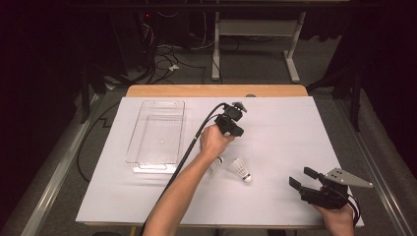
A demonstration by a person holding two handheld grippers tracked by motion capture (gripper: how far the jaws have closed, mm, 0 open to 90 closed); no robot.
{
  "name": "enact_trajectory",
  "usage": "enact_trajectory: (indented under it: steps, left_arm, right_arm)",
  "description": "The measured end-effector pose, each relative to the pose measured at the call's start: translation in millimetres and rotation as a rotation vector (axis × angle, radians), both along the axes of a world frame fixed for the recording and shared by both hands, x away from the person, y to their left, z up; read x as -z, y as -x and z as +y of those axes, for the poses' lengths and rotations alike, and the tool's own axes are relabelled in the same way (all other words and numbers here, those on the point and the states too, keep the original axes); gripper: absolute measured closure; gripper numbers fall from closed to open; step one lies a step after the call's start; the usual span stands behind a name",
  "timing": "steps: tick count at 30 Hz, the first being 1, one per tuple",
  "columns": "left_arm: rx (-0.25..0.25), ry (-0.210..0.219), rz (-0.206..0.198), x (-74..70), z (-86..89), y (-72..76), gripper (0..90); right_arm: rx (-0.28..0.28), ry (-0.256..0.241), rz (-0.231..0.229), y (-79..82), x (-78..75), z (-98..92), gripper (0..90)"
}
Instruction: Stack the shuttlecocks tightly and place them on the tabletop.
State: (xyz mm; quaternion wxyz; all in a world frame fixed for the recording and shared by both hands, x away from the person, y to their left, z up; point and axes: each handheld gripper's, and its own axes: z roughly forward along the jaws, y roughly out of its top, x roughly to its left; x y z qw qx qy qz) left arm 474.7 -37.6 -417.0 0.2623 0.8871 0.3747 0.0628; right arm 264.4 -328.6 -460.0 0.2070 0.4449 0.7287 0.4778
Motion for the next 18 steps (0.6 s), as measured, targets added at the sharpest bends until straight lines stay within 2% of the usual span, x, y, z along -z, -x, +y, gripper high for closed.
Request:
enact_trajectory:
  steps: [18]
  left_arm:
    - [-0.001, 0.031, 0.004, -3.2, 0.5, 1.6, 60.9]
  right_arm:
    - [0.000, 0.000, 0.001, 0.1, 0.0, 0.3, 27.3]
